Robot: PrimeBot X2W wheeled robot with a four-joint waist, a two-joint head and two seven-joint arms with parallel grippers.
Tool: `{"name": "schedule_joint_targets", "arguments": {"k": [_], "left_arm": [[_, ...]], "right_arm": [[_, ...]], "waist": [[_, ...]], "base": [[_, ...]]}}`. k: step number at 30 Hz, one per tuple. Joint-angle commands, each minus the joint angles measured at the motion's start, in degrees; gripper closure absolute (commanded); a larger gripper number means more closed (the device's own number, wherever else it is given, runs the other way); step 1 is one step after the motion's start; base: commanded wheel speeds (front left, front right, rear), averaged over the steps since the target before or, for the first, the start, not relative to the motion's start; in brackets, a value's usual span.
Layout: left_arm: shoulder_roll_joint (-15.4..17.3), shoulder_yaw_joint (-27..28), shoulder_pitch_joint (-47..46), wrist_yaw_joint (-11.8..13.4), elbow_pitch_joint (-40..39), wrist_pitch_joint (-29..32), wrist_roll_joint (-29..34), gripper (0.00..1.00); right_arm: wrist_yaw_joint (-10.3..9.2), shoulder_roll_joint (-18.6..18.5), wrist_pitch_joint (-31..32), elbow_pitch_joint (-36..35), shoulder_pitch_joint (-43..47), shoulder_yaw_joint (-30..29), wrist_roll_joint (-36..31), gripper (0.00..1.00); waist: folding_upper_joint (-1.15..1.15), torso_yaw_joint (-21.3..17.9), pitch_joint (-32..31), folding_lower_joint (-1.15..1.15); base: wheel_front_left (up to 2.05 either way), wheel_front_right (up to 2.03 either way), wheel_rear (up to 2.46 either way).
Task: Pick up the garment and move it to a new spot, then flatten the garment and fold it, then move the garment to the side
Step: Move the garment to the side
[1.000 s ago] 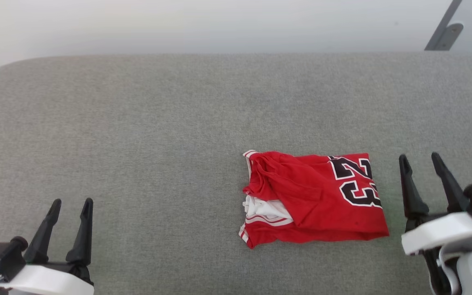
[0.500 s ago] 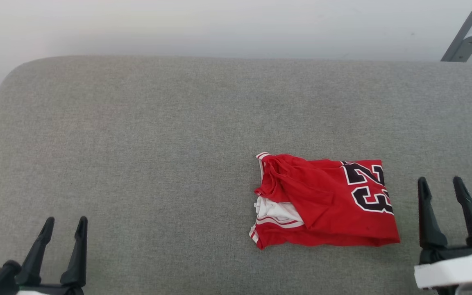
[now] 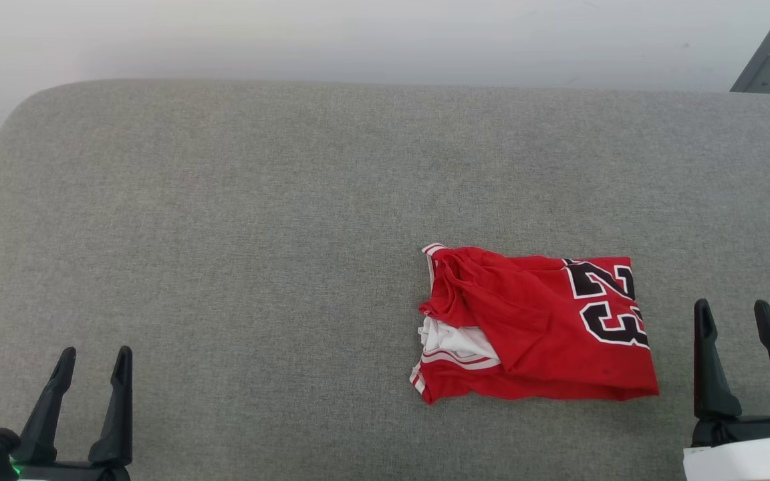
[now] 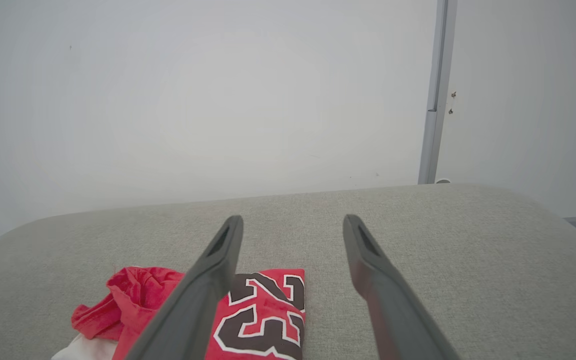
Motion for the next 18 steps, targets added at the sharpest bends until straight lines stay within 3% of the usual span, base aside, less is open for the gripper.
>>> {"name": "schedule_joint_targets", "arguments": {"k": [1,5,9,18], "left_arm": [[0.09,0.00,-0.42,0.16,-0.26,-0.29,0.14,0.00],[0.36,-0.20,-1.26,0.16,-0.45,-0.29,-0.29,0.00],[0.81,-1.69,-3.62,0.17,-0.77,-0.29,-0.75,0.00],[1.88,-4.55,-11.13,0.17,-0.22,-0.29,-2.41,0.00]], "right_arm": [[-0.01,0.13,0.22,-0.22,-0.12,-0.02,-0.31,0.00],[-0.01,0.12,1.81,-0.26,-1.65,-0.72,-1.30,0.00],[-0.01,-1.96,8.56,0.34,-4.32,-1.10,-3.58,0.00],[-0.02,-10.17,34.48,-1.99,-12.07,1.57,-3.86,0.00]], "waist": [[0.00,-0.01,0.06,0.00],[0.00,0.04,0.91,0.00],[0.00,0.61,3.06,0.00],[0.00,2.24,9.60,0.00]], "base": [[0.00,0.00,0.00],[0.00,0.00,0.00],[0.00,0.00,0.00],[0.00,0.00,0.00]]}}
